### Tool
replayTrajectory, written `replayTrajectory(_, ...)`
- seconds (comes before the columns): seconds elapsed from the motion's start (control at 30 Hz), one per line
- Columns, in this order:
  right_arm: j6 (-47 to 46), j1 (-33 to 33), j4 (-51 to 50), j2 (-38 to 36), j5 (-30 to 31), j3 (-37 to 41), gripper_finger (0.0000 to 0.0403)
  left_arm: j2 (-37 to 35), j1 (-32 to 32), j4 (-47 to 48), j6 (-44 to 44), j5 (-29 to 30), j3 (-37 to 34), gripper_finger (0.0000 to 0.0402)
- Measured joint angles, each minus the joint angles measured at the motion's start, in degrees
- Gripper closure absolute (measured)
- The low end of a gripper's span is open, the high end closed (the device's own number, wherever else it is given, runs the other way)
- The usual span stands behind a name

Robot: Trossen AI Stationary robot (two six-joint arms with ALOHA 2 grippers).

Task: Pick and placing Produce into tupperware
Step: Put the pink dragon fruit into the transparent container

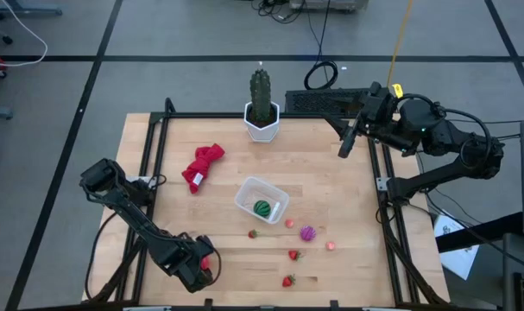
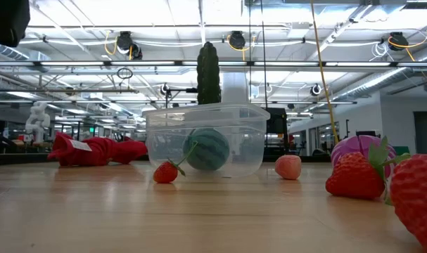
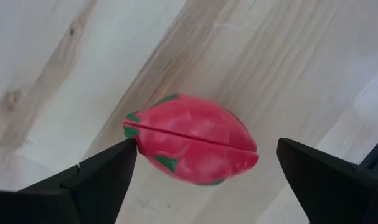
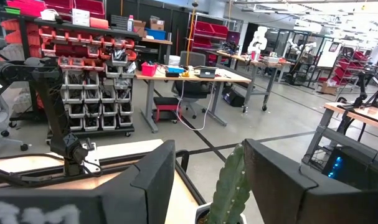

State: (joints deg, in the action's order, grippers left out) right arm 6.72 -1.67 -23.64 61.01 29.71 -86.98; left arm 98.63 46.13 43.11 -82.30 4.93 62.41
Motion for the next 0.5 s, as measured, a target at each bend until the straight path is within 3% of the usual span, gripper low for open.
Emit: replayTrajectory(0.5, 1.55, 0.01, 0.00, 0.00, 0.00, -0.01, 0.0220, 0.02, -0.60, -1.31, -9.68, -1.00, 0.02, 0.0009)
